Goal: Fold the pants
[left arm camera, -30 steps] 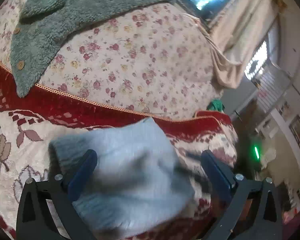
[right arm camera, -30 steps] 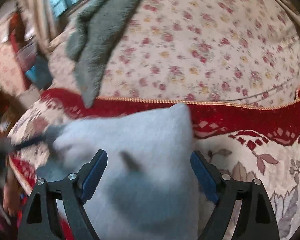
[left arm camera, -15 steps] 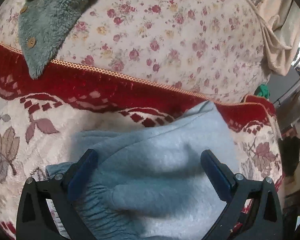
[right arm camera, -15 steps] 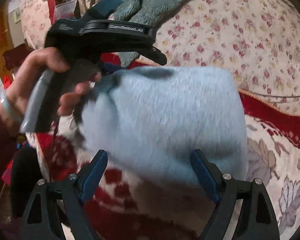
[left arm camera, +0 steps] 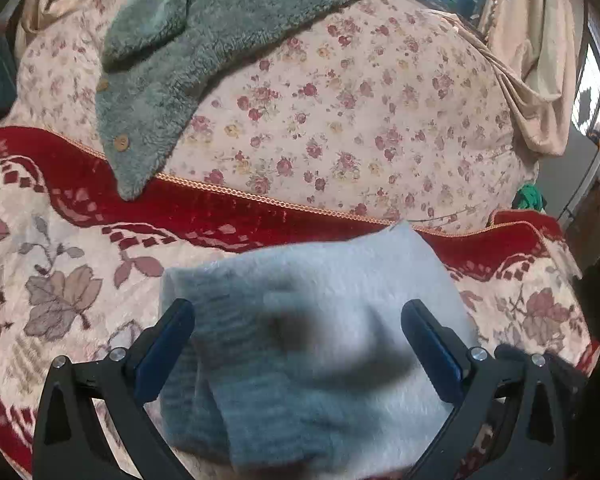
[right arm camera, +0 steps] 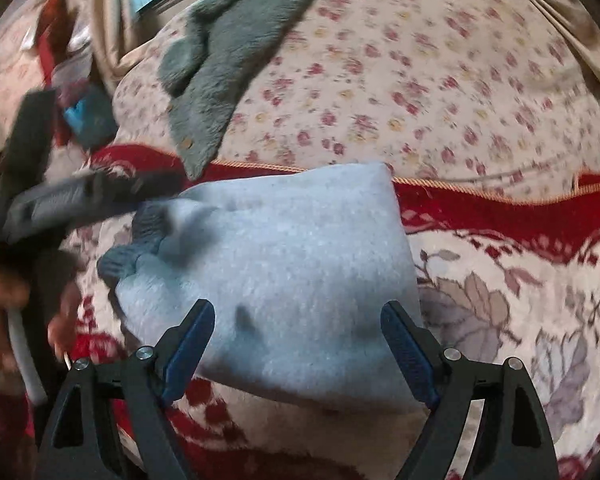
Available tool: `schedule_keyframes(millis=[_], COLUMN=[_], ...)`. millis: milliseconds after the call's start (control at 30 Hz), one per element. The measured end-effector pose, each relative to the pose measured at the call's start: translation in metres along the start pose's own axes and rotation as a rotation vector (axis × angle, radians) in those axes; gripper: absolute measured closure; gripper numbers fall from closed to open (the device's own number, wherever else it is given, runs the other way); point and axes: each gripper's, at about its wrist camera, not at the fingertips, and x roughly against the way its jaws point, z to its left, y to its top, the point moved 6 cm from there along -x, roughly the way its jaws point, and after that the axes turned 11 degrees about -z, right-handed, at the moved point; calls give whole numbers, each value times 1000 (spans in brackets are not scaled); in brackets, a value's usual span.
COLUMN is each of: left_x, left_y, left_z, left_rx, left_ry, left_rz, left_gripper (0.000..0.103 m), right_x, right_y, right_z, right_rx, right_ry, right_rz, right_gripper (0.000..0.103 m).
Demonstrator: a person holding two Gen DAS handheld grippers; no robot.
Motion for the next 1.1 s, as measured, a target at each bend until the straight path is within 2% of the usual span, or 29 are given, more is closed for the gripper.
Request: schedule_keyframes(millis=[333,467,567,767,933,1100], left_x=[24,35,35,21,1,-15], left_y=[-13,-7,-3,-8,-24,-41], left_z=[-7,3,18,42,54,60], left_rx=[-46,-6,41,149,250,259], left_ry=[74,43,-3,-82,-133,-133], left_rz=[-43,-55,-11,85,166,216], left_gripper=[0,0,0,0,0,0], right_x=[7,1,-11,-38,-62,-88], right_y=[3,5,5,0,-4,-8], right_z=[-13,-28,-47,-85,-93,-95], right_rx=[-34,-66,-84,-223,-349,-404], right_ry=[-24,28,53,83,207,299], right_rz=[-6,19,60,130,186,245], right_gripper=[14,12,8,5,2,0])
